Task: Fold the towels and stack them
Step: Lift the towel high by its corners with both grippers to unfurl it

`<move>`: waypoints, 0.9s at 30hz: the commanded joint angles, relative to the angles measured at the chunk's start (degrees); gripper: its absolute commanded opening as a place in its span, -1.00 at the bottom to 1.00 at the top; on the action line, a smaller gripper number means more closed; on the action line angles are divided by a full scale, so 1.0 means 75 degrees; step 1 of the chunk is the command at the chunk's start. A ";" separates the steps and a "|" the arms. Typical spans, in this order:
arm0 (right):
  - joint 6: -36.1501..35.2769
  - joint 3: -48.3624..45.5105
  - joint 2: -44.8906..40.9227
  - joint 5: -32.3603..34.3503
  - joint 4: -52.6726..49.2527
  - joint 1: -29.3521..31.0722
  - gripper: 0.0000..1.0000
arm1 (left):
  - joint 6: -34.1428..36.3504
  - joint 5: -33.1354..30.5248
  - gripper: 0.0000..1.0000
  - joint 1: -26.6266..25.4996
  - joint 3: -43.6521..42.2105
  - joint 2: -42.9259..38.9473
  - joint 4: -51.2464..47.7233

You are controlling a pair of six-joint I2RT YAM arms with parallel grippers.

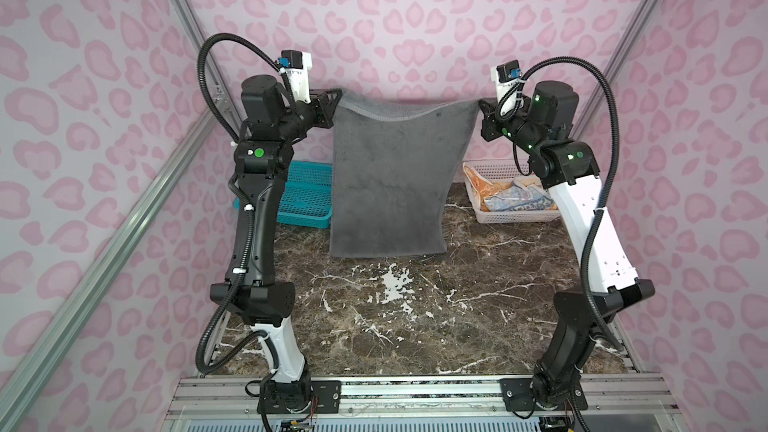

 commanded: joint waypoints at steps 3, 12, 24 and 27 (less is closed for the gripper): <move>-0.0771 -0.1359 -0.1622 0.0123 0.0267 0.0701 -1.00 | 0.0524 0.0443 -0.94 -0.0216 -0.1257 -0.1789 0.0510; -0.0617 -0.3458 -0.4631 0.0350 0.1268 0.1869 -1.00 | 0.0908 0.0481 -0.94 -0.0420 -0.3110 -0.4613 0.0827; -0.0525 -0.2586 -0.3440 0.1001 0.1593 0.0554 -1.00 | 0.0944 -0.0506 -0.94 -0.0387 -0.2220 -0.3084 0.0975; 0.0057 -0.1951 -0.2328 0.0506 0.1563 -0.0420 -1.00 | 0.0887 -0.0648 -0.94 -0.0319 -0.1193 -0.1808 0.0798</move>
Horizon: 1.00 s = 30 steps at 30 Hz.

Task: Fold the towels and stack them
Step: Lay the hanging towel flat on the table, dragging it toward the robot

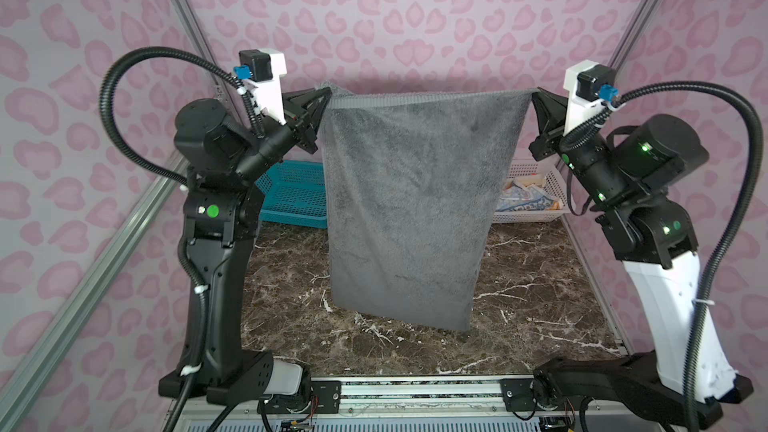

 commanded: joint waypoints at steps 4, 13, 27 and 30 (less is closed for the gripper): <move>0.0668 0.1399 0.2169 -0.0529 -0.0236 -0.0896 -1.00 | -0.0361 -0.0366 -0.94 0.0301 0.1695 0.2290 0.0077; 0.0771 0.2522 0.4367 -0.0973 -0.1194 -0.1171 -1.00 | -0.0191 -0.0119 -0.94 0.0469 0.1184 0.3673 0.0005; 0.0546 -0.4714 0.1854 -0.0457 0.0511 -0.0198 -1.00 | 0.0168 -0.0126 -0.94 0.0479 -0.4265 0.1964 0.0167; 0.0445 -0.5687 0.1546 -0.0386 0.0356 0.0136 -1.00 | 0.0049 -0.0212 -0.94 0.0462 -0.5258 0.1651 0.0083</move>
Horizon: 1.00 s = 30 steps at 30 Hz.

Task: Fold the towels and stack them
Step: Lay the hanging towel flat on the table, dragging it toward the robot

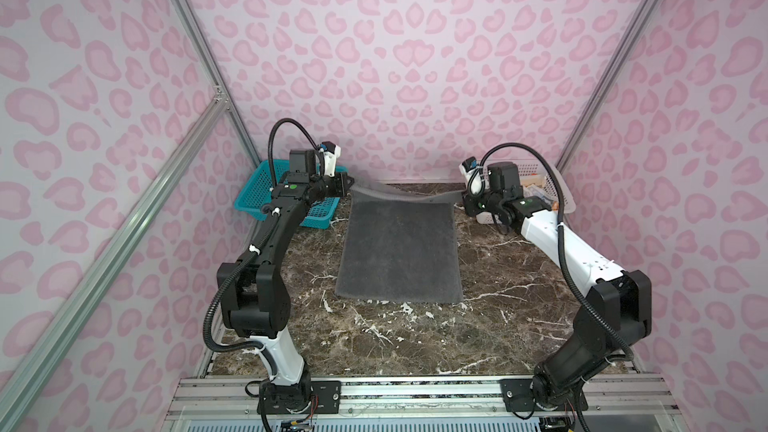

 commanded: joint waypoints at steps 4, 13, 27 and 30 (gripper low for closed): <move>-0.0324 -0.1292 -0.0514 0.0479 -0.0193 0.0516 -1.00 | -0.0177 -0.0053 -0.95 -0.0048 -0.1501 -0.0607 -0.0086; -0.0978 -0.2346 -0.1194 0.0747 -0.0533 0.0873 -1.00 | -0.0582 0.0043 -0.95 -0.0072 -0.2730 -0.1206 -0.0654; -0.1906 -0.3168 -0.1578 0.0975 -0.1565 0.1767 -1.00 | -0.0828 -0.0172 -0.95 -0.0205 -0.3781 -0.1974 -0.1307; -0.1912 -0.3420 -0.1386 0.1292 -0.1649 0.2044 -1.00 | -0.0937 -0.0153 -0.95 -0.0224 -0.4148 -0.2024 -0.1346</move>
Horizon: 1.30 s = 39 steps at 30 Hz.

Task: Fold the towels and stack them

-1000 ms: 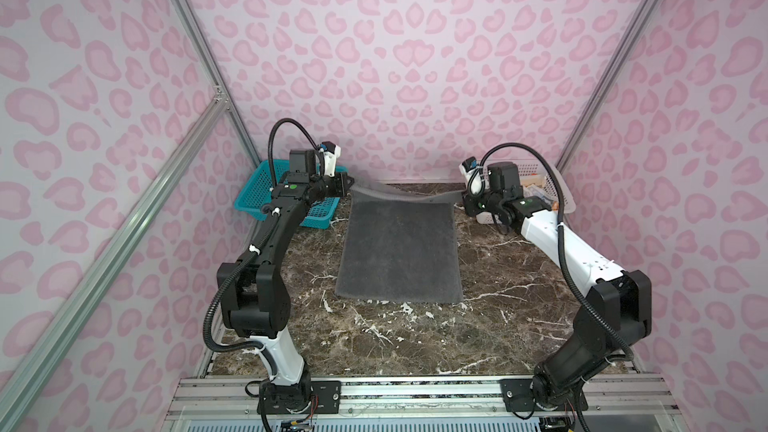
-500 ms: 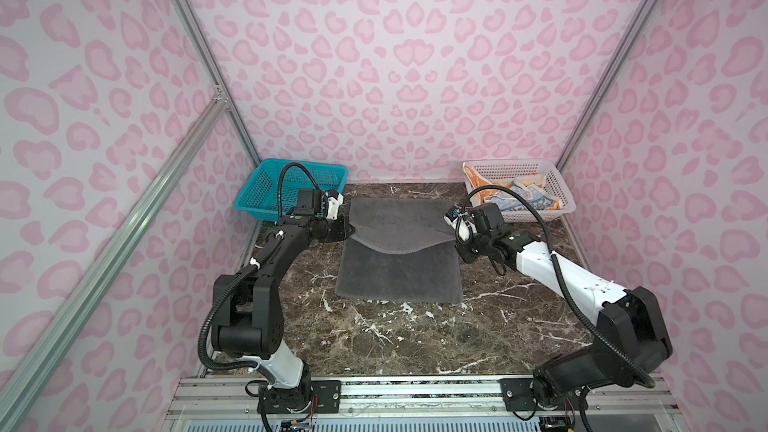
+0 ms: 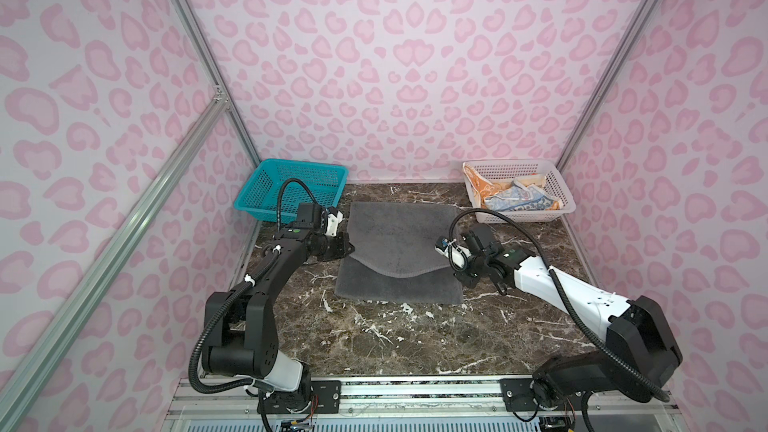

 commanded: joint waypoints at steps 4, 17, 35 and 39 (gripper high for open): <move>-0.0180 -0.0413 0.0209 0.0363 -0.0396 0.0324 -1.00 | -0.0271 -0.0097 -0.95 -0.0032 -0.0572 -0.0341 -0.0230; 0.1468 -0.0411 -0.0326 -0.0893 -0.0207 -0.0260 -0.18 | -0.0875 -0.0351 -0.84 -0.0068 -0.1184 0.0103 -0.0108; 0.6496 -0.2795 -0.1982 -0.2658 0.1306 -0.1255 0.46 | -0.1556 -0.1311 0.39 0.0263 -0.1558 -0.0870 -0.0685; 0.6716 -0.3107 -0.1702 -0.2883 0.1933 -0.1229 0.46 | -0.1631 -0.1328 0.41 0.0363 -0.1782 -0.0664 -0.0601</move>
